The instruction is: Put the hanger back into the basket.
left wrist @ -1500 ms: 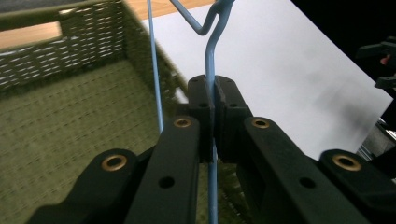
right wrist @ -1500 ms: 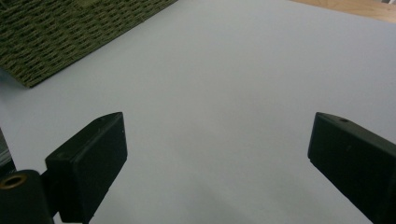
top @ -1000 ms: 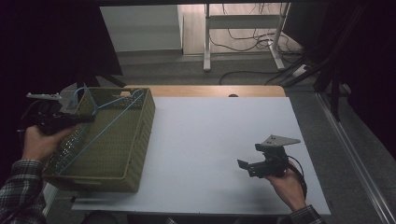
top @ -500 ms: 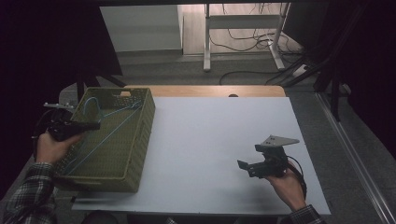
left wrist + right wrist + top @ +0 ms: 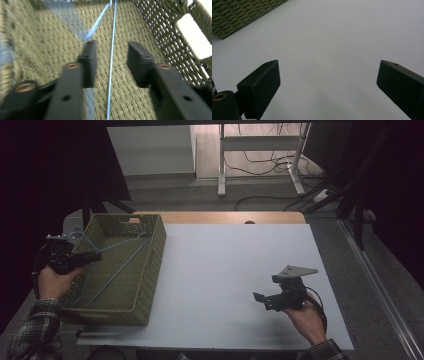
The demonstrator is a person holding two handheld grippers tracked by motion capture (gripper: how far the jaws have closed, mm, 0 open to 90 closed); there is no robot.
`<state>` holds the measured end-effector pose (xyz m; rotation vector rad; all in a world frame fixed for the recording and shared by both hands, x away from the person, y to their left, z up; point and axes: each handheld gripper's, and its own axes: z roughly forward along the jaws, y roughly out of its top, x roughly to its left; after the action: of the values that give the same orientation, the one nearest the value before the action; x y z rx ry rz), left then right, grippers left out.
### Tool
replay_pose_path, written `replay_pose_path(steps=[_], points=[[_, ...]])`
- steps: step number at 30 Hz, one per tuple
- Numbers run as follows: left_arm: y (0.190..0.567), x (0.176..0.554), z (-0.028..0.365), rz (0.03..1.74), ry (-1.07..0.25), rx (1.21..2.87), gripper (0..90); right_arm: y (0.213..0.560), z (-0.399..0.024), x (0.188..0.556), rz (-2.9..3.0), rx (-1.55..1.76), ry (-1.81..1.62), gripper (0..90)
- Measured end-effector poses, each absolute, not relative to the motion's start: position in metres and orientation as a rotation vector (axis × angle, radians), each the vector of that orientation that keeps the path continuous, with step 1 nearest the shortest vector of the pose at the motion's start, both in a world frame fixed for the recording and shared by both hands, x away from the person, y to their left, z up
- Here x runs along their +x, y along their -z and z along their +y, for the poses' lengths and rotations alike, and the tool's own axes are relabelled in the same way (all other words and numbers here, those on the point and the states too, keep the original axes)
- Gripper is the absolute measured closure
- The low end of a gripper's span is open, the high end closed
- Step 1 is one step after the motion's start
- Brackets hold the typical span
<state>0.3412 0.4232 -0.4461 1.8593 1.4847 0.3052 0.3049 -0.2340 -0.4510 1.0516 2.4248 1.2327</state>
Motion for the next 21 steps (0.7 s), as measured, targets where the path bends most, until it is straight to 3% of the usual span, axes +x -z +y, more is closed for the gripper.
replay_pose_path(steps=[11, 21], points=[[0.419, 0.315, 0.374, 1.284, -0.359, 1.9, 17.3, 0.445, -0.238, 0.301, 2.406, 1.049, -1.256, 4.2], [0.416, 0.276, 0.326, 1.157, -0.302, 1.845, 5.3, 0.445, -0.245, 0.293, 2.416, 1.048, -1.252, 1.3]])
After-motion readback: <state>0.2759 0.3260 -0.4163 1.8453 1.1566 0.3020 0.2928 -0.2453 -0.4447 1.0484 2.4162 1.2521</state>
